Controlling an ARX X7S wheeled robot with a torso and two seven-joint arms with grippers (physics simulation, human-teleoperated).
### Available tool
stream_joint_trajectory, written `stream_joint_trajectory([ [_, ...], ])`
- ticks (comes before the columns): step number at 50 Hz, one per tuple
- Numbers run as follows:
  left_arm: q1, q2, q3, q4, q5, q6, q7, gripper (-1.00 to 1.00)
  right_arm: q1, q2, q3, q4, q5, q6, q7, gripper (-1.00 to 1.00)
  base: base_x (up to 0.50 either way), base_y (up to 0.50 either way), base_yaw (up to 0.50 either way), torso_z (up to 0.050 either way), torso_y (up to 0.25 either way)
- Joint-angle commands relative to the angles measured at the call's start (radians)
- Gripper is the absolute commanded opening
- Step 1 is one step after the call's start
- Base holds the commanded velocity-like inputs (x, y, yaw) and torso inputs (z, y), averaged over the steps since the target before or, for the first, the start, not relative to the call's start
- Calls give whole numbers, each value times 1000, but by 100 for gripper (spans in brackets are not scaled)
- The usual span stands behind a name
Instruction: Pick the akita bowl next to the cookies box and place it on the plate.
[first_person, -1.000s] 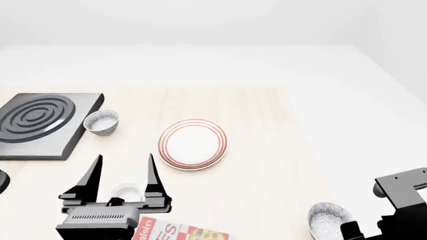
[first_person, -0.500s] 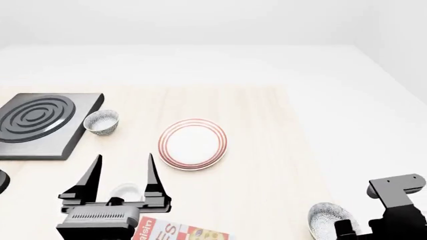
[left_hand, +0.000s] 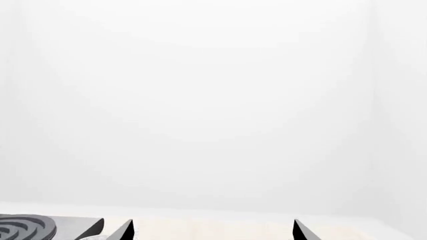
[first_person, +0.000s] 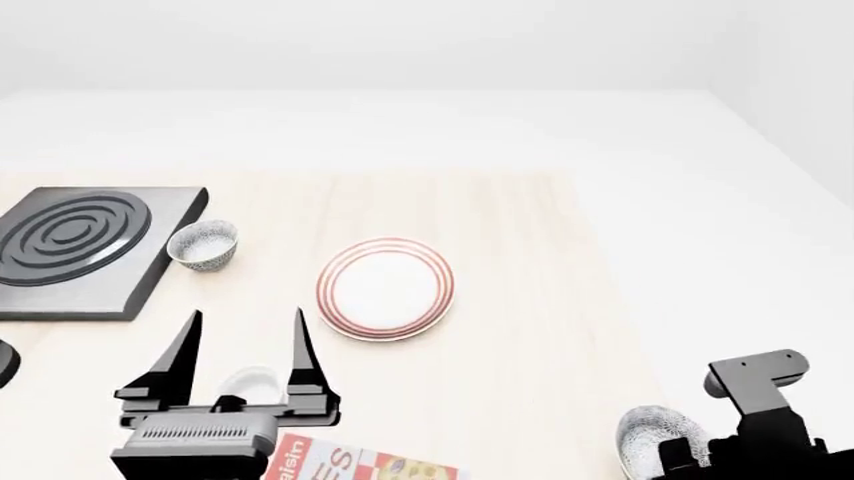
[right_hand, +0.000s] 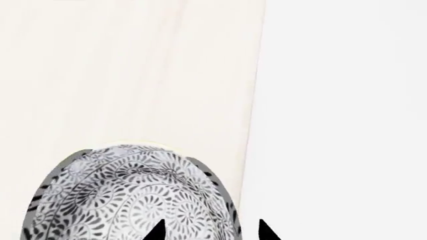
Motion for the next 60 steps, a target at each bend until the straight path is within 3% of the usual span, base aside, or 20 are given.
stream_joint_trajectory([
  [1, 1, 17, -18, -2, 20, -5, 15, 100, -53, -51, -33, 9, -136, 34, -43, -100, 13, 0, 3, 0, 0],
  [18, -4, 15, -10, -2, 20, -4, 11, 100, 54, -1, 38, -148, -30, 139, 64, -100, 0, 0, 0, -1, 0],
  [26, -7, 13, -5, 3, 18, -6, 10, 100, 271, -1, 70, -214, 94, 294, 144, -100, 0, 0, 0, 0, 0],
  [36, -13, 13, -2, 5, 19, -8, 4, 100, 590, -84, -12, -184, 163, 439, 185, -100, 0, 0, 0, 0, 0],
  [48, -20, 19, 6, -19, 13, -8, 3, 100, 872, -231, -175, -28, -84, 263, -14, -100, 0, 0, 0, 0, 0],
  [54, -17, 16, 0, -26, 11, -7, -5, 100, 959, -371, -295, 265, -296, -6, -220, -100, 0, 0, 0, 0, 0],
  [60, -18, 21, 6, -43, 20, 1, -9, 100, 1046, -543, -329, 643, -417, -228, -348, -100, 0, 0, 0, 0, 0],
])
